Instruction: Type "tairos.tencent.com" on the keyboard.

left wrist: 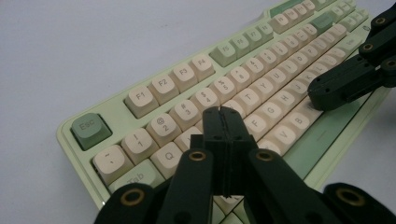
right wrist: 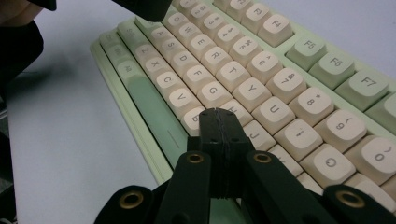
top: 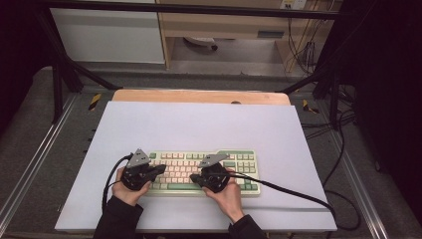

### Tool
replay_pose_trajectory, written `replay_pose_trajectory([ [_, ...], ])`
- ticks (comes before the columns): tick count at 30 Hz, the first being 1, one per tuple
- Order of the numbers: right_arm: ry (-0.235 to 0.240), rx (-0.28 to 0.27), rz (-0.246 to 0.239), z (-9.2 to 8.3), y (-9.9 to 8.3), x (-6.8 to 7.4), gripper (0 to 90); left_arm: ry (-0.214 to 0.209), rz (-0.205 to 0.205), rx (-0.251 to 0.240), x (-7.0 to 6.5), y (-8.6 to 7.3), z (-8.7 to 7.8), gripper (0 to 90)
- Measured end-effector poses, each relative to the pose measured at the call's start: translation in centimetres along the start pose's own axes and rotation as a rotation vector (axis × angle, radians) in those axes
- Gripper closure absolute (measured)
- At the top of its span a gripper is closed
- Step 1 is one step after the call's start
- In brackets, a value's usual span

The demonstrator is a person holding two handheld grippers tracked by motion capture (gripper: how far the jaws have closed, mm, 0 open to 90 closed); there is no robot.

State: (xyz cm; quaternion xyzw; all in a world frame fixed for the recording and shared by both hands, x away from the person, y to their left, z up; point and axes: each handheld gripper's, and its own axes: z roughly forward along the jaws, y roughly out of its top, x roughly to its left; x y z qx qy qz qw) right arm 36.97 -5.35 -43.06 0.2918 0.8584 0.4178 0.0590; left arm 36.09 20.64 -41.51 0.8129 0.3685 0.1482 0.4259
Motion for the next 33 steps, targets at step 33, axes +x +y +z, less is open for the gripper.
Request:
replay_pose_trajectory([
  [33, -0.042, -0.049, 0.040, -5.4, -1.0, -2.4, 90.0, -0.008, 0.007, -0.003, -0.4, 0.1, -0.1, 90.0],
])
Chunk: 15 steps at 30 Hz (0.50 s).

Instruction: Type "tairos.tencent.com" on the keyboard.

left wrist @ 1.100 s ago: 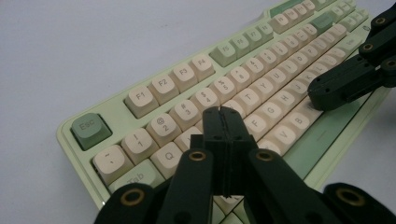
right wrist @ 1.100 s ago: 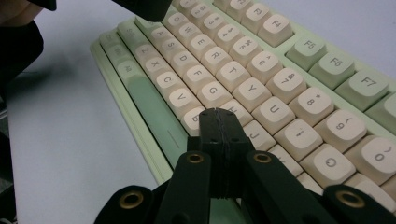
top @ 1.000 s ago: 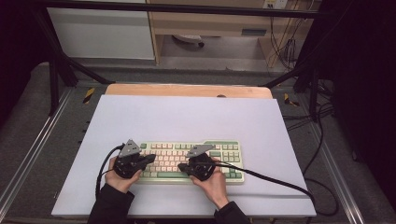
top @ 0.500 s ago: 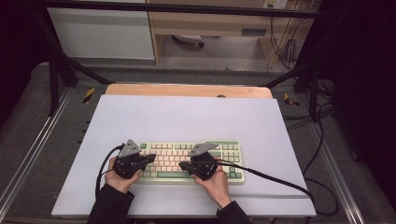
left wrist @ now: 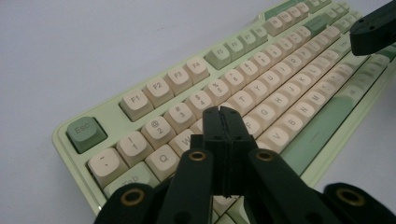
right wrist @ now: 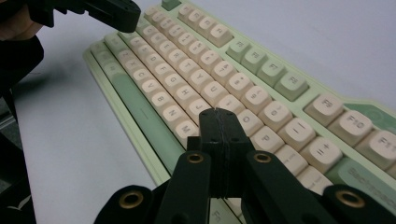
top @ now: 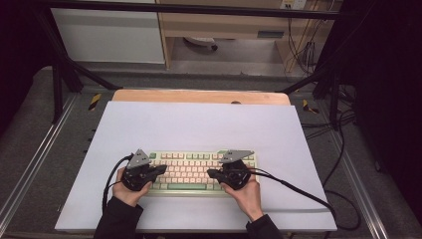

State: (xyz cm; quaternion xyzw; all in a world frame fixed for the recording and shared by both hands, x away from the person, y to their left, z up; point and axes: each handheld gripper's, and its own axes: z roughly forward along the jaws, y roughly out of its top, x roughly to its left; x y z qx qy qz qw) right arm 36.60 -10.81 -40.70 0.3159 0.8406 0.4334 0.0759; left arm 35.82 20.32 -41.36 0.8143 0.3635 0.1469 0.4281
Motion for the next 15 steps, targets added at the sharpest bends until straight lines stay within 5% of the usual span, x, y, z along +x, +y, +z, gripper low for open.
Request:
replay_pose_trajectory([
  [15, 0.007, -0.008, 0.036, -0.5, -1.3, -0.7, 90.0, -0.036, 0.034, 0.022, -1.3, 0.1, 0.7, 90.0],
])
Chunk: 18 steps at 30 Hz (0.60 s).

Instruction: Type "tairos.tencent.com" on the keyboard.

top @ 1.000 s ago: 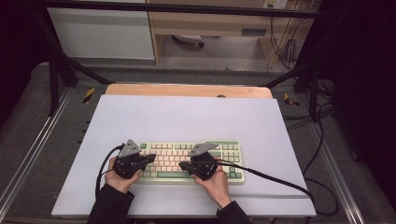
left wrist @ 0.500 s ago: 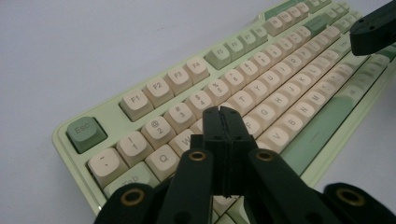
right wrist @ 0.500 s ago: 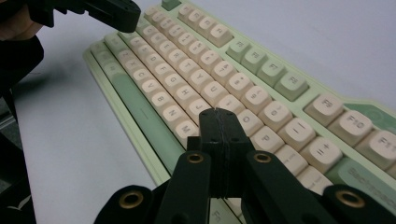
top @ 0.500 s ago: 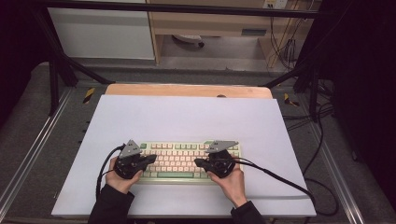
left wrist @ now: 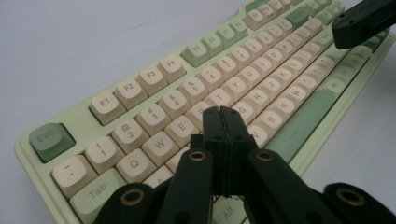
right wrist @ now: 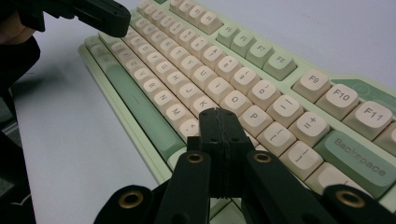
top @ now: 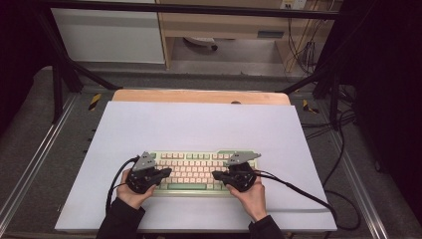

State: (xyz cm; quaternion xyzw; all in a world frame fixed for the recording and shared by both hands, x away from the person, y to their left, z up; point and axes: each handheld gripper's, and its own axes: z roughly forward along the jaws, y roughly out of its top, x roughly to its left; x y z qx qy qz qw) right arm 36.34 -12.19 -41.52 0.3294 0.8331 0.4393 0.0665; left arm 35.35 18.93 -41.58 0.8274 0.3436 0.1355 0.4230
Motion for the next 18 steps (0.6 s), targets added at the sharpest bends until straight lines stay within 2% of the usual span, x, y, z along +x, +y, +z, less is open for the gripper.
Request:
replay_pose_trajectory([
  [11, 0.002, 0.003, -0.005, 0.1, -0.2, -0.1, 90.0, -0.021, 0.024, 0.036, -0.9, -0.2, 1.2, 90.0],
  [18, 0.002, -0.002, -0.002, 0.0, -0.2, -0.1, 90.0, -0.024, 0.026, 0.050, -0.9, -0.4, 1.6, 90.0],
])
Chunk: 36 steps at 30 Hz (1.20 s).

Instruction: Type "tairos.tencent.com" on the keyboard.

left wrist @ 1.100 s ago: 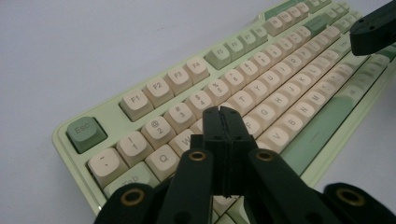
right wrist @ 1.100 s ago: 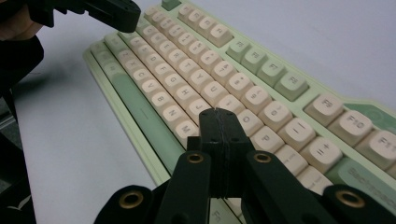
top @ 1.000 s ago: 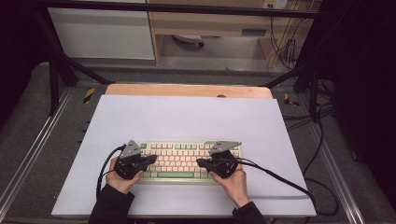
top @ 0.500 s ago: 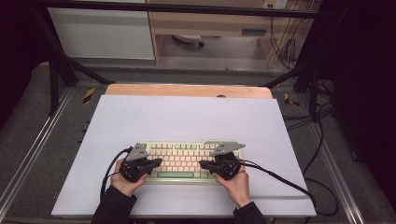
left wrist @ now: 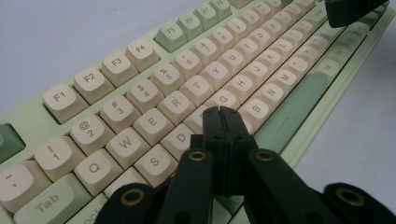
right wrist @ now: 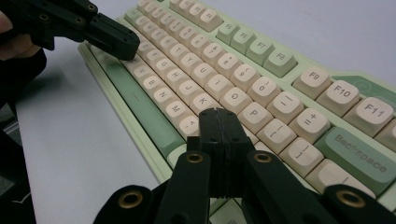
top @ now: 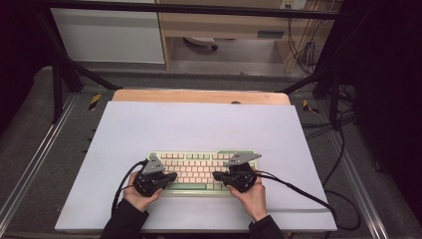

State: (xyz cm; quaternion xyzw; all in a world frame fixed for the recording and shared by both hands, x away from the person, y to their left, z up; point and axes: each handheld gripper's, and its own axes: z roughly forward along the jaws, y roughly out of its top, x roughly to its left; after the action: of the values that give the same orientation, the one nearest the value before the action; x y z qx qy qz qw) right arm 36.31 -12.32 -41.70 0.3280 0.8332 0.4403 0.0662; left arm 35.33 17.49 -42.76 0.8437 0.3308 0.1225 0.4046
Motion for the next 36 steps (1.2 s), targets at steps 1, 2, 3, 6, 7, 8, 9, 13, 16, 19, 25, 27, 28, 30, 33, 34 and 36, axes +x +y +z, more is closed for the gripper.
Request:
replay_pose_trajectory([
  [1, -0.001, -0.004, -0.002, 0.0, 0.0, 0.0, 90.0, 0.000, 0.000, 0.003, 0.0, 0.0, 0.1, 90.0],
  [2, 0.000, -0.004, -0.004, 0.0, 0.0, 0.0, 90.0, 0.000, 0.001, 0.005, 0.0, 0.0, 0.1, 90.0],
  [3, -0.001, -0.004, -0.001, 0.0, 0.0, 0.0, 90.0, -0.001, 0.002, 0.004, -0.1, -0.1, 0.2, 90.0],
  [6, -0.002, -0.005, 0.000, -0.1, 0.0, -0.1, 90.0, -0.003, 0.004, 0.005, -0.1, -0.1, 0.2, 90.0],
  [7, -0.002, -0.005, 0.002, -0.1, 0.0, -0.1, 90.0, -0.003, 0.005, 0.006, -0.1, -0.1, 0.2, 90.0],
  [8, -0.002, -0.005, 0.002, -0.1, 0.0, -0.1, 90.0, -0.001, 0.005, 0.011, -0.1, -0.1, 0.3, 90.0],
  [9, -0.001, -0.005, 0.002, -0.1, 0.0, -0.1, 90.0, 0.002, 0.009, 0.019, -0.1, -0.1, 0.4, 90.0],
  [13, -0.001, -0.002, 0.003, -0.1, 0.0, -0.1, 90.0, 0.000, 0.011, 0.015, -0.1, -0.1, 0.4, 90.0],
  [16, 0.000, -0.004, 0.002, -0.1, 0.0, -0.1, 90.0, 0.001, 0.010, 0.001, -0.1, 0.0, 0.2, 90.0],
  [19, -0.001, -0.003, 0.002, -0.1, 0.0, -0.1, 90.0, 0.007, 0.002, -0.014, 0.1, 0.1, -0.3, 90.0],
  [25, -0.002, 0.000, -0.001, -0.1, 0.0, -0.1, 90.0, 0.015, -0.011, -0.032, 0.5, 0.3, -0.8, 90.0],
  [27, -0.001, -0.001, -0.001, -0.1, 0.0, -0.1, 90.0, 0.017, -0.012, -0.036, 0.5, 0.3, -0.9, 90.0],
  [28, -0.003, -0.001, 0.001, -0.1, 0.0, -0.1, 90.0, 0.017, -0.012, -0.036, 0.5, 0.3, -1.0, 90.0],
  [30, -0.002, -0.003, 0.000, -0.1, 0.0, -0.1, 90.0, 0.019, -0.012, -0.038, 0.6, 0.4, -1.0, 90.0],
  [33, -0.003, -0.005, 0.000, -0.1, 0.0, -0.1, 90.0, 0.023, -0.013, -0.041, 0.6, 0.4, -1.1, 90.0],
  [34, -0.003, -0.006, 0.000, -0.1, 0.0, -0.1, 90.0, 0.027, -0.014, -0.042, 0.7, 0.5, -1.1, 90.0],
  [36, -0.003, -0.008, 0.000, -0.2, 0.0, -0.1, 90.0, 0.033, -0.020, -0.045, 0.8, 0.5, -1.1, 90.0],
])
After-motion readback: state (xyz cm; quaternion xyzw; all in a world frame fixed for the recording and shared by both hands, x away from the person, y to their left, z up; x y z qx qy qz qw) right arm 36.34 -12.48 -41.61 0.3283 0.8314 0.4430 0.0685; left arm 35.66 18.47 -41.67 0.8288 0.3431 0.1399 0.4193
